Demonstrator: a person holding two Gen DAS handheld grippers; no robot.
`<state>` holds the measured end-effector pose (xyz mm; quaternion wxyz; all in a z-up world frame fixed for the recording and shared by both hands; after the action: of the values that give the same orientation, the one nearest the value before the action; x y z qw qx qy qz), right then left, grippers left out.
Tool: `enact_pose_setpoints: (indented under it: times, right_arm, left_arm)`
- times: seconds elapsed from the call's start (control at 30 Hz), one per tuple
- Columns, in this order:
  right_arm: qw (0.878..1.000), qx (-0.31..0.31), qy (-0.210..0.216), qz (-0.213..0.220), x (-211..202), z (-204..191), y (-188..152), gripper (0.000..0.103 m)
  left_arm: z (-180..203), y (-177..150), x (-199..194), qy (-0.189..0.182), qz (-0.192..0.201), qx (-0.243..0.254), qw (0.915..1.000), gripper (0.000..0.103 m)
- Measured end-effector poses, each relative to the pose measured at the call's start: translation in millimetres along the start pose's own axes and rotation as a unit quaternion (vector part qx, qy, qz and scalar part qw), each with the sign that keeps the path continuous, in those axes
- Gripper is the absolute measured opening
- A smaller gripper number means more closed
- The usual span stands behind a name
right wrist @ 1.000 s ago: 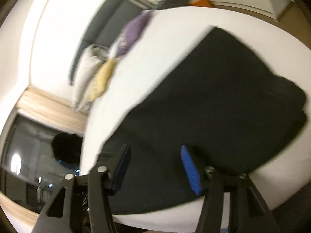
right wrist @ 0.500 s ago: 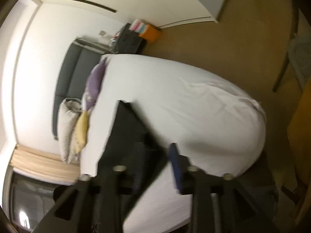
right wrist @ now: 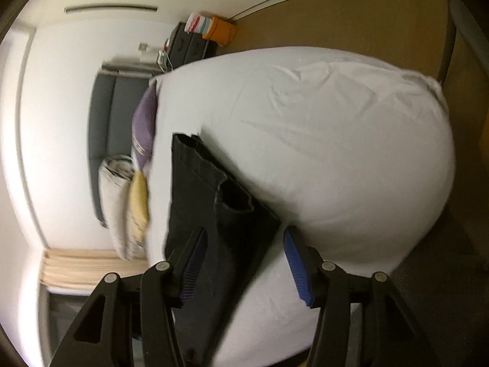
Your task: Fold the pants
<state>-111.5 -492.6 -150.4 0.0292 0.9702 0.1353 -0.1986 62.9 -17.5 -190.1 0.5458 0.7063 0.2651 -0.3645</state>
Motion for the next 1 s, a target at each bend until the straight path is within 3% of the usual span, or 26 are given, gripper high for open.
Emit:
enact_pose_setpoints:
  times: [0.47, 0.57, 0.63, 0.8, 1.0]
  right_arm:
    - [0.995, 0.053, 0.08, 0.031, 16.7, -6.4, -1.4, 0.055]
    - [0.994, 0.053, 0.086, 0.033, 25.5, -8.0, 0.4, 0.036]
    - [0.994, 0.063, 0.089, 0.031, 30.3, -1.5, 1.2, 0.014]
    - [0.995, 0.046, 0.078, 0.042, 30.7, -2.9, 2.5, 0.01]
    - [0.997, -0.021, 0.039, 0.067, 27.9, -29.2, 3.5, 0.009]
  left_arm:
    - [5.6, 14.3, 20.1, -0.003, -0.003, 0.0, 1.0, 0.101]
    - [5.4, 14.4, 20.3, -0.003, -0.003, 0.0, 1.0, 0.101]
    - [5.3, 15.2, 20.6, -0.003, -0.003, -0.002, 1.0, 0.101]
    - [4.2, 17.9, 17.5, -0.014, -0.005, -0.018, 0.9997, 0.101]
    - [10.8, 30.8, 5.6, -0.064, -0.007, -0.059, 0.9962, 0.101]
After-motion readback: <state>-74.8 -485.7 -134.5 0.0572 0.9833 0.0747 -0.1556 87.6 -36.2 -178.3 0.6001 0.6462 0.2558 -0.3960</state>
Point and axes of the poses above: each gripper's, at about its wrist camera, not at the fingertips, and x roughly the way its jaws point, z to its right, y to its top, the point moved 10 cm from there along x, roughly the way its jaws point, and after that the axes turned 9 degrees about y, right-handed, at the moved point
